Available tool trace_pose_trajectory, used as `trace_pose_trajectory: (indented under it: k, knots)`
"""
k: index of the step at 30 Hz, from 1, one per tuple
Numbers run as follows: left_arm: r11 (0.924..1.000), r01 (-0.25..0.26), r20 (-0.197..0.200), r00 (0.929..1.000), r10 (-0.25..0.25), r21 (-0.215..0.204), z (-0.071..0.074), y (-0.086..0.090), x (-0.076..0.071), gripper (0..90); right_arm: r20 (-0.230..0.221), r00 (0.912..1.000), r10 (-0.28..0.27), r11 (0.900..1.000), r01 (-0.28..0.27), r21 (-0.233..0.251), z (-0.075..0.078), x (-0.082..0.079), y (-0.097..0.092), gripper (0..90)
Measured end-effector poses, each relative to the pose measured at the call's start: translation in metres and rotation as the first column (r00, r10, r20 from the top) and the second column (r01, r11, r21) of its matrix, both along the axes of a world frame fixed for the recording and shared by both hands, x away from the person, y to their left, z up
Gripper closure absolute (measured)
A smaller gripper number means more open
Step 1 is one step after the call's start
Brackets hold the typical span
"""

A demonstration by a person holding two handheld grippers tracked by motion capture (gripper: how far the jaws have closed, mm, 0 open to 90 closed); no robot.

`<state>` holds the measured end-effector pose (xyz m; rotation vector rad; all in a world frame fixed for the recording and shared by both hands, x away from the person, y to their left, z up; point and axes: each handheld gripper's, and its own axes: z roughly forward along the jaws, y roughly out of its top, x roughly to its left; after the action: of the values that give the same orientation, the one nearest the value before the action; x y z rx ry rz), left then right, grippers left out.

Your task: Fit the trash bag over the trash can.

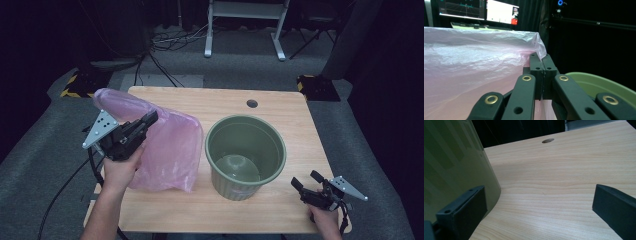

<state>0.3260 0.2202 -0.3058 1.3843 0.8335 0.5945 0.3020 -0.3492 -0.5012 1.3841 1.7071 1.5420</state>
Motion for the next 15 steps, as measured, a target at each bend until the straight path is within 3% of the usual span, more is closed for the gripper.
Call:
trace_pose_trajectory:
  k: [5, 7, 9, 12, 15]
  knots:
    - [0.9992, -0.009, 0.037, 0.9993, 0.010, -0.039, 0.022, -0.001, 0.002, 90.0, 0.001, 1.0000, 0.001, 1.0000, -0.001, -0.001, 0.000, 0.000, 0.000, 0.0]
    - [0.9982, -0.022, 0.058, 0.9980, 0.025, -0.055, 0.040, -0.002, 0.005, 89.9, 0.001, 1.0000, 0.000, 1.0000, 0.000, 0.002, 0.000, 0.000, 0.000, 0.0]
    - [0.9979, -0.023, 0.065, 0.9975, 0.027, -0.060, 0.045, -0.002, 0.005, 90.0, 0.000, 1.0000, 0.001, 1.0000, -0.001, 0.001, 0.000, 0.000, 0.000, 0.0]
    - [0.9955, -0.030, 0.091, 0.9951, 0.038, -0.089, 0.068, -0.001, 0.010, 90.0, 0.001, 1.0000, 0.002, 1.0000, -0.002, -0.001, 0.000, 0.000, 0.000, 0.0]
    - [0.9940, -0.024, 0.097, 0.9947, 0.035, -0.106, 0.074, -0.001, 0.013, 89.9, 0.002, 1.0000, 0.002, 1.0000, -0.002, 0.001, 0.000, 0.000, 0.000, 0.0]
